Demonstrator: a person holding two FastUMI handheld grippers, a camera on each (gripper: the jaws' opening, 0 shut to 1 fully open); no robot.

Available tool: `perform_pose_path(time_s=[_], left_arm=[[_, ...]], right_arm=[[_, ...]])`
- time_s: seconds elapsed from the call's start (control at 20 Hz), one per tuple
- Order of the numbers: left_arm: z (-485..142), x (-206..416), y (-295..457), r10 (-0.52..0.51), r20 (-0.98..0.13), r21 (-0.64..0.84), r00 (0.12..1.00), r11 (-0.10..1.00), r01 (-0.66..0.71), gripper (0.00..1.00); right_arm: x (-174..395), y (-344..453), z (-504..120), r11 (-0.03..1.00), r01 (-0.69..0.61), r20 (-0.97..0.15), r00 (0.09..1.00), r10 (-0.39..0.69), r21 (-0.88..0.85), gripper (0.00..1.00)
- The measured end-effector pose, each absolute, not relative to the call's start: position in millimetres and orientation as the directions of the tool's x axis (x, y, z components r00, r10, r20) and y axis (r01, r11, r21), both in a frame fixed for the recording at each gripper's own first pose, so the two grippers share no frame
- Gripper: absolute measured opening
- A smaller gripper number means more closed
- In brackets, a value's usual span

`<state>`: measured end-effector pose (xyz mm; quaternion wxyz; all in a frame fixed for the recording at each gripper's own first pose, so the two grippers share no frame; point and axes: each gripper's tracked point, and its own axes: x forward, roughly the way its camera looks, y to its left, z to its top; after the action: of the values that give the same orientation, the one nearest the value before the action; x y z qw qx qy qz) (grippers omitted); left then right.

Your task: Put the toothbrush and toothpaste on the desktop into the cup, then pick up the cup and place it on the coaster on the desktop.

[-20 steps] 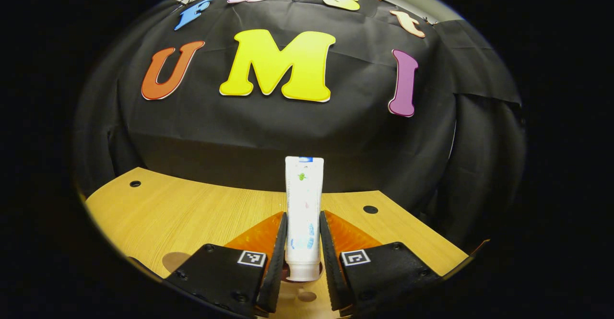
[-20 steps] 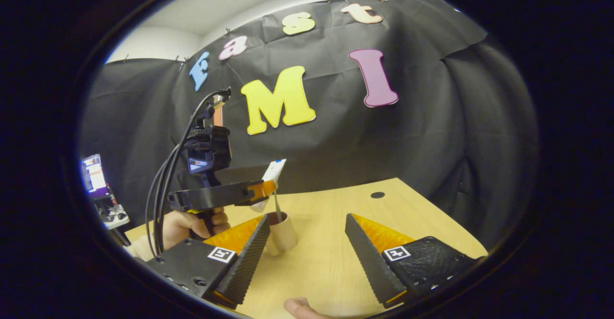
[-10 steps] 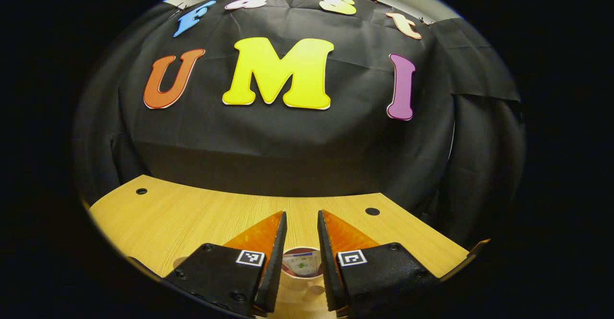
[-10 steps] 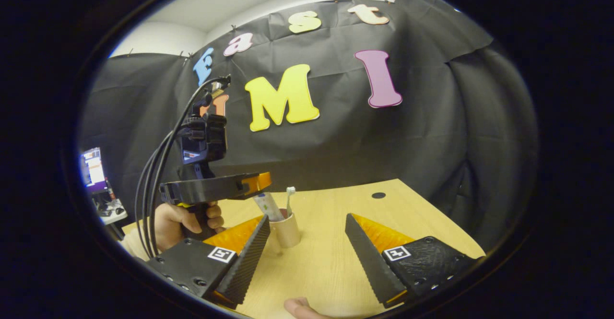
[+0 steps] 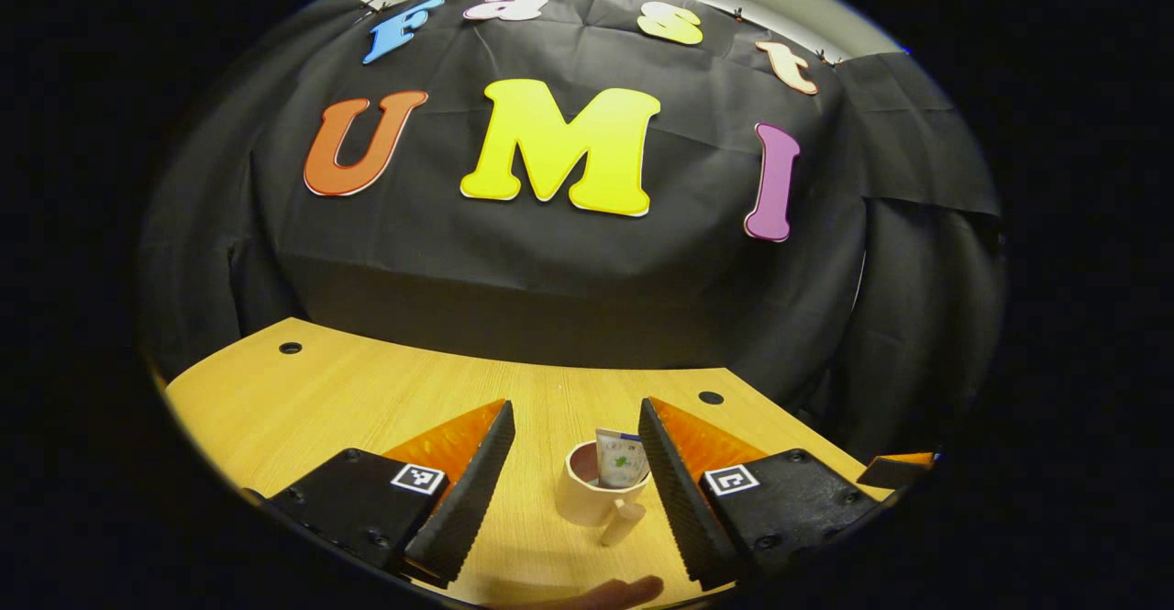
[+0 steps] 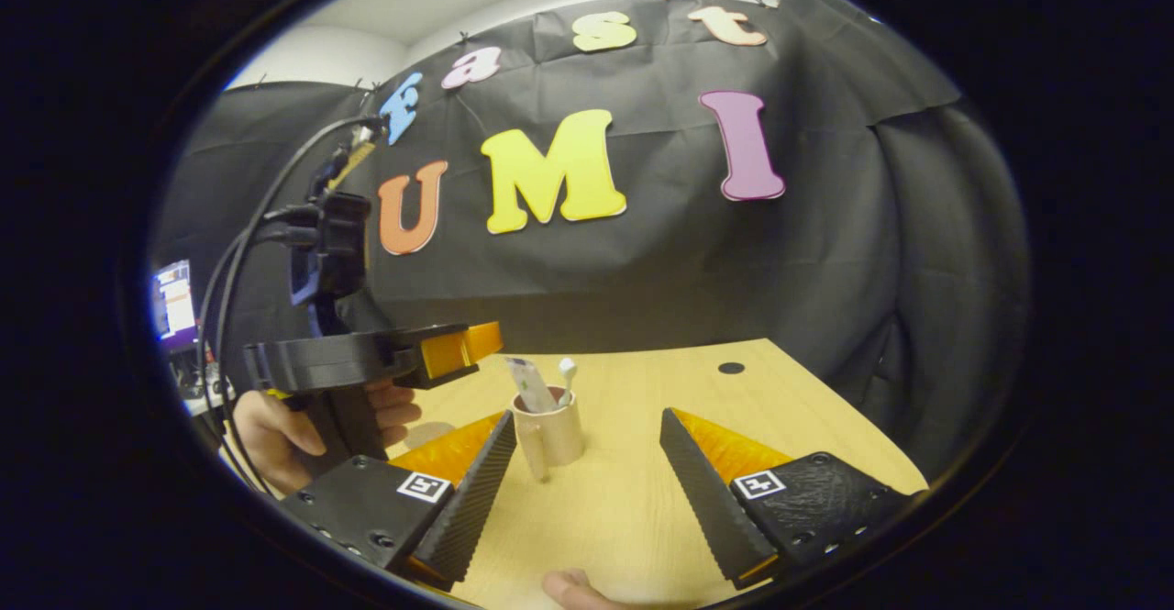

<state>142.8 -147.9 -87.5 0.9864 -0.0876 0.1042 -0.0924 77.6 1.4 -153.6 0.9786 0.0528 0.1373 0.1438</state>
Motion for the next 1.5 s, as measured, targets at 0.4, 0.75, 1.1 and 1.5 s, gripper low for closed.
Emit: perform_pose_path(time_s=[0.4,0.75,1.1,1.5], left_arm=[[-62.3,75.6,-102.8,-0.165,-0.098,-0.156,0.981,0.977,0.149,1.0],[-62.7,37.7,-58.8,-0.107,-0.066,-0.111,0.992,0.989,0.099,0.96],[-50.5,29.0,-36.1,-0.094,-0.036,-0.06,0.995,0.994,0.091,0.95],[-51.7,33.9,-17.9,-0.113,-0.048,-0.098,0.992,0.989,0.108,0.95]], right_arm=[[86.5,33.4,-159.0,0.958,-0.262,-0.313,0.906,0.285,0.115,0.96],[104.2,59.9,-155.1,0.967,-0.253,-0.362,0.899,0.246,0.028,0.96],[129.8,86.0,-143.7,0.971,-0.238,-0.42,0.885,0.204,-0.03,0.97],[168.7,93.3,-214.6,0.983,-0.179,-0.711,0.697,0.094,-0.046,0.95]])
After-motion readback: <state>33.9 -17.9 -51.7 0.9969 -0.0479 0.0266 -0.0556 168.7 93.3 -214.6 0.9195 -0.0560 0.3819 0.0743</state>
